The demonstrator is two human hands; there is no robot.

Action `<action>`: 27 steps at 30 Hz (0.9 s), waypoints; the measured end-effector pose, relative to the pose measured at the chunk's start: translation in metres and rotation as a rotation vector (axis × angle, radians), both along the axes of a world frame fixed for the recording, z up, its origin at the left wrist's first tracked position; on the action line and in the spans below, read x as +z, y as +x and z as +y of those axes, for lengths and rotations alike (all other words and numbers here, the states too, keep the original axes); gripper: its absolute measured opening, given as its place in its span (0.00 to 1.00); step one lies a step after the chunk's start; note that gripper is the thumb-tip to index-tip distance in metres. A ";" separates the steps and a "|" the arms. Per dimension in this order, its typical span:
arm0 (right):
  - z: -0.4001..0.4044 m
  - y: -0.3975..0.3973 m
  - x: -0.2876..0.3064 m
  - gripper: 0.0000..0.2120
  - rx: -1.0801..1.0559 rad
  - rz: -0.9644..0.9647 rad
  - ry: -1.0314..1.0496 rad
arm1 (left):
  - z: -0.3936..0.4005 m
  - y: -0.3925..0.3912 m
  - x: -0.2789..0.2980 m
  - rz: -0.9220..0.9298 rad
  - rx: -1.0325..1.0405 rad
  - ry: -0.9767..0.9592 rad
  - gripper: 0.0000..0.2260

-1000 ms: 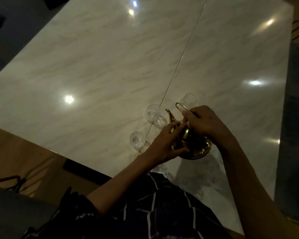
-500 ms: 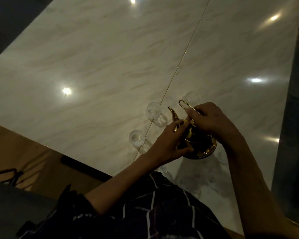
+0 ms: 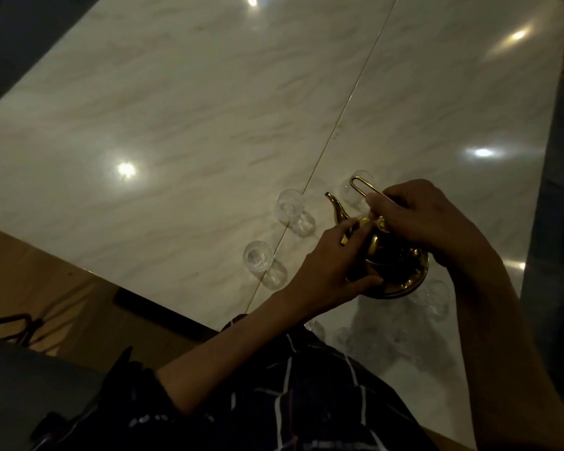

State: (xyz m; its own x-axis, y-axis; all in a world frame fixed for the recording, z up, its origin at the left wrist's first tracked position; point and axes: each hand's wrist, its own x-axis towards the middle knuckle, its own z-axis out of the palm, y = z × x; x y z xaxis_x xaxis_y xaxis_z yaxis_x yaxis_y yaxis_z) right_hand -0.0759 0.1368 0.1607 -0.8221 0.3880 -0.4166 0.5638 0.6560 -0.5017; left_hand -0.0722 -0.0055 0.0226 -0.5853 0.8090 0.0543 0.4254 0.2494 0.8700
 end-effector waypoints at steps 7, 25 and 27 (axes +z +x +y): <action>0.000 0.004 0.007 0.19 0.021 0.011 0.025 | 0.000 0.003 0.007 0.023 -0.005 0.001 0.40; -0.001 0.005 0.009 0.19 0.030 -0.004 0.019 | -0.001 0.007 0.009 0.029 -0.009 -0.010 0.40; 0.000 0.005 0.009 0.19 0.032 -0.003 0.024 | 0.000 0.007 0.009 0.023 -0.011 -0.014 0.40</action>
State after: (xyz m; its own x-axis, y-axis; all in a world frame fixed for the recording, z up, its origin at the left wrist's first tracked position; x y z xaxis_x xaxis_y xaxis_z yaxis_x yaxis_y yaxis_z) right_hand -0.0708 0.1370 0.1693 -0.8329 0.3715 -0.4103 0.5441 0.6853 -0.4841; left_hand -0.0653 -0.0056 0.0318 -0.5755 0.8159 0.0559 0.4476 0.2570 0.8565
